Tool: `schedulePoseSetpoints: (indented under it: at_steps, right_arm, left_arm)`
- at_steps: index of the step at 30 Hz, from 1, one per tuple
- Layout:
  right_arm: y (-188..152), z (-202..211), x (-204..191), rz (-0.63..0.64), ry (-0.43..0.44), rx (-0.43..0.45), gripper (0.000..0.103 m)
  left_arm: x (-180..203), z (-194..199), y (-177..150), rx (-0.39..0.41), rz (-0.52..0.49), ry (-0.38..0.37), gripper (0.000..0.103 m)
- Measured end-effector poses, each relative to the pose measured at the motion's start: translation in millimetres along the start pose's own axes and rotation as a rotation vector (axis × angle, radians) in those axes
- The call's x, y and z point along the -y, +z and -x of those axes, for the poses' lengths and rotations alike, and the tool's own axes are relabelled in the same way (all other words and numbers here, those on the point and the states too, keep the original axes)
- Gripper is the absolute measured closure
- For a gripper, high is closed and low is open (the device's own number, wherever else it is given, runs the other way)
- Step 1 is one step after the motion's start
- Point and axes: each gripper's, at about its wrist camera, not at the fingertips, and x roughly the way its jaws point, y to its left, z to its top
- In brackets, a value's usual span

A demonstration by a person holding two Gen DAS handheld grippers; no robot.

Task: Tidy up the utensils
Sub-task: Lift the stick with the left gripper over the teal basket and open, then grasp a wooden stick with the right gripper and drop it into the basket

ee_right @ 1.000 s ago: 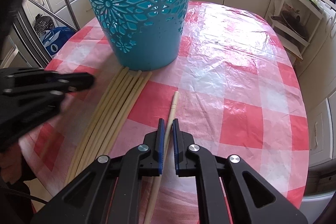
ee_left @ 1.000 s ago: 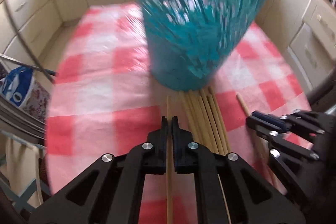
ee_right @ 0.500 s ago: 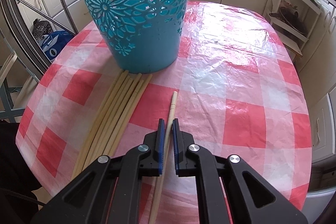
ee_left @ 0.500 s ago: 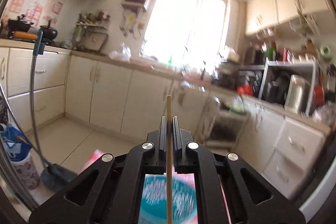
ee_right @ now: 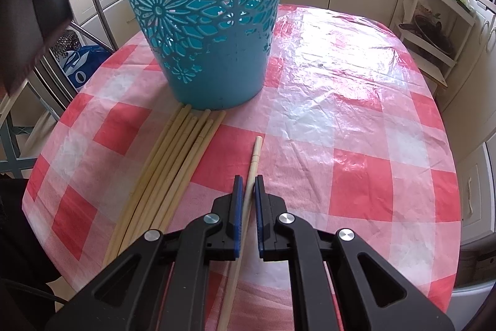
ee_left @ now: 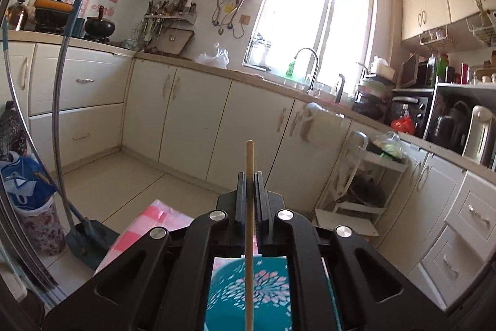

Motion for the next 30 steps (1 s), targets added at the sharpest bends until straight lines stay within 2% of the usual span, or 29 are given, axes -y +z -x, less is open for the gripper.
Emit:
schedulePoseSetpoints:
  at_steps: [7,10,11,12,13,14,15,20,25,30]
  right_arm:
    - [0,0,-1,0.000,-0.006,-0.001,0.095]
    - [0,0,-1,0.002,-0.007,-0.005,0.095]
    - [0,1,0,0.001,-0.004,-0.008,0.095]
    - [0,1,0,0.001,-0.003,-0.010,0.095]
    - [-1,1,1,0.000,-0.001,-0.012,0.094]
    - [-1,2,3,-0.002,0.001,-0.013,0.095]
    - [-2,2,3,-0.002,0.003,-0.013,0.095]
    - [-3,3,9,-0.018,0.021,-0.020,0.094]
    - [0,2,8,-0.031,-0.001,-0.021,0.094]
    - [-4,5,-6,0.058,-0.067,-0.021,0.096]
  left_arm:
    - [-16,7,-18,-0.038,-0.041,0.001,0.098]
    - [-16,11,-24,-0.092,-0.095,-0.011,0.095]
    - [-18,13,-24,-0.105,-0.105,-0.012,0.087]
    - [-19,18,-25,-0.118,-0.118,-0.010,0.074]
    - [-21,24,-24,-0.126,-0.130,0.003,0.066]
    - [-24,31,-22,-0.126,-0.136,0.015,0.051]
    - [-29,42,-20,-0.118,-0.136,0.028,0.042]
    - [-57,88,-12,-0.083,-0.071,0.059,0.023]
    - [-78,88,-17,-0.136,-0.010,0.053,0.023]
    - [-88,85,-19,-0.159,0.006,0.048,0.023]
